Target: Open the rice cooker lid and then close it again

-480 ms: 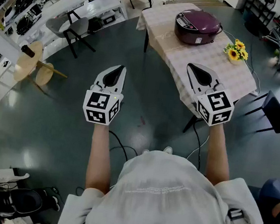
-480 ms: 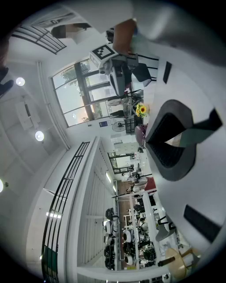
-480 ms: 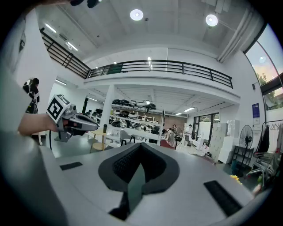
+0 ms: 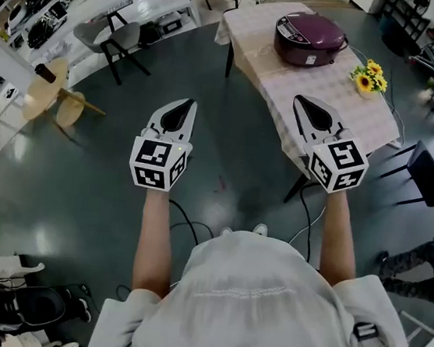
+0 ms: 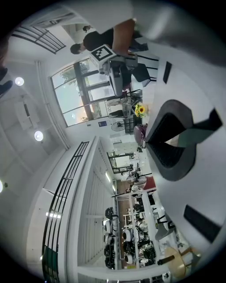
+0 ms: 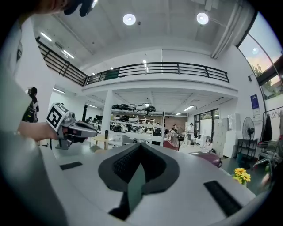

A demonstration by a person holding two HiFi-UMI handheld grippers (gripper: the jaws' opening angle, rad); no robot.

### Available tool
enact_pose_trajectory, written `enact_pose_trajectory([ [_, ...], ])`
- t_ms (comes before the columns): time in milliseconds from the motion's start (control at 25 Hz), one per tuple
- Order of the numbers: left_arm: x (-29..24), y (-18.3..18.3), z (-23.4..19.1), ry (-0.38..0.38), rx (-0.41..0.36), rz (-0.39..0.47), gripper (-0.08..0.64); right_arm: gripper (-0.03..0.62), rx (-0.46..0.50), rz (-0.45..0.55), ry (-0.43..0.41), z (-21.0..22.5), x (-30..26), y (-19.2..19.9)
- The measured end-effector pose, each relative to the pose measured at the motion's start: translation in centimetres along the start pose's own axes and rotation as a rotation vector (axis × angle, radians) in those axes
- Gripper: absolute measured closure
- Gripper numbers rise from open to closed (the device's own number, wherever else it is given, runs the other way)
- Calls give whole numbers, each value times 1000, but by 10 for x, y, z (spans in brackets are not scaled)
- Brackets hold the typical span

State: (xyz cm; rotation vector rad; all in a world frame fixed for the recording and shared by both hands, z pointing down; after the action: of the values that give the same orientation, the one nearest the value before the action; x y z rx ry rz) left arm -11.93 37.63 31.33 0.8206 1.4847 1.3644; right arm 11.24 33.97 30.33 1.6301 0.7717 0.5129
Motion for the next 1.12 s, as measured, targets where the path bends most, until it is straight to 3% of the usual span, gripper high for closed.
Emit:
enact_pose_trajectory([
  [200, 5, 2, -6, 1, -2, 9, 545, 568, -28, -10, -31, -7, -5, 0],
  [520, 21, 4, -24, 28, -16, 36, 536, 565, 49, -10, 1, -29, -17, -10],
  [600, 26, 5, -30, 35, -10, 46, 450, 563, 51, -14, -3, -38, -20, -12],
  [640, 27, 6, -33, 38, -12, 47, 413, 550, 50, -20, -2, -42, -21, -11],
  [720, 30, 11, -35, 49, -19, 40, 408, 435, 49, -43, 1, -50, -21, -5],
  [760, 31, 14, -36, 57, -19, 35, 407, 423, 51, -55, 4, -54, -21, -3],
  [1120, 30, 25, -49, 71, 4, 20, 403, 425, 55, -86, 20, -58, -33, 3],
])
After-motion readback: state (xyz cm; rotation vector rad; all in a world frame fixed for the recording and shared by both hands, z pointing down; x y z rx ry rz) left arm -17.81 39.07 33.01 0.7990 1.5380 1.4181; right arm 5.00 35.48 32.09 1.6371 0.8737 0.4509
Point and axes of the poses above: the fingertips, and each gripper's own axes: x backward along the fingers, z to its right, y out of its underside, the point moved 2 cm from there along x, backward along the fingers, and after that the axes turned 8 degrees about x, right-handed, at the moved point
